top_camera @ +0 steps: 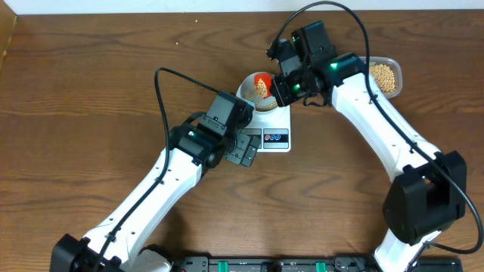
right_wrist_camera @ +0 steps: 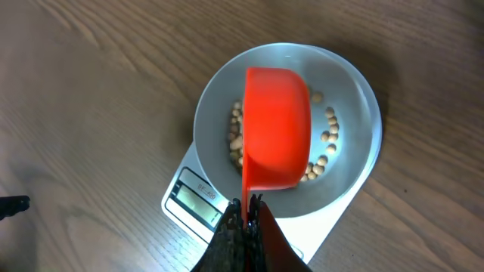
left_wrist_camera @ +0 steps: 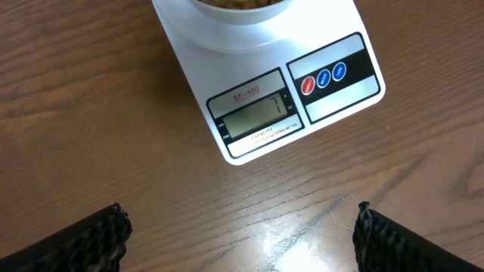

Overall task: Scoop item into bowl and weigh 50g on scale
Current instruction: 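Tilt the scoop to pour soybeans into the grey bowl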

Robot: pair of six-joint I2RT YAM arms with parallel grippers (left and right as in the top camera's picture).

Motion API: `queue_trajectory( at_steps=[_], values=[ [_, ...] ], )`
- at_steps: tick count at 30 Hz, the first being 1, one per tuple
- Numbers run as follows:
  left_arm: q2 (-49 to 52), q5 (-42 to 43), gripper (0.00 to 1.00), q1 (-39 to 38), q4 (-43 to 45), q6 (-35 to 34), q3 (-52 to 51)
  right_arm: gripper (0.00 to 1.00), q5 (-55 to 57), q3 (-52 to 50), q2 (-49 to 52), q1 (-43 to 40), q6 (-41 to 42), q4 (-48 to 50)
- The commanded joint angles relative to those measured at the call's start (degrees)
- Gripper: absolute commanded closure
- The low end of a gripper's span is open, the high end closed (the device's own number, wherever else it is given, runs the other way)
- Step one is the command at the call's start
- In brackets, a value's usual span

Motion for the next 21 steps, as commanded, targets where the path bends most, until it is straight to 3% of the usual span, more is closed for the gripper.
queue_trajectory(
  at_steps=[1, 9, 21],
  values=[
    [0.46, -0.13, 0.04, 0.15, -0.17, -0.28, -0.35, 0.99, 2.38, 0.13, -1.62, 1.11, -1.79, -0.02],
    [0.46, -0.13, 0.04, 0.15, -0.17, -0.28, -0.35, 0.98, 3.39, 0.13, -1.62, 1.18, -2.91, 0.20],
    [0.46, -0.13, 0.04, 0.15, -0.17, -0.28, -0.35, 0.99, 5.22, 0.50, -1.62, 1.20, -13.51, 1.68]
  ],
)
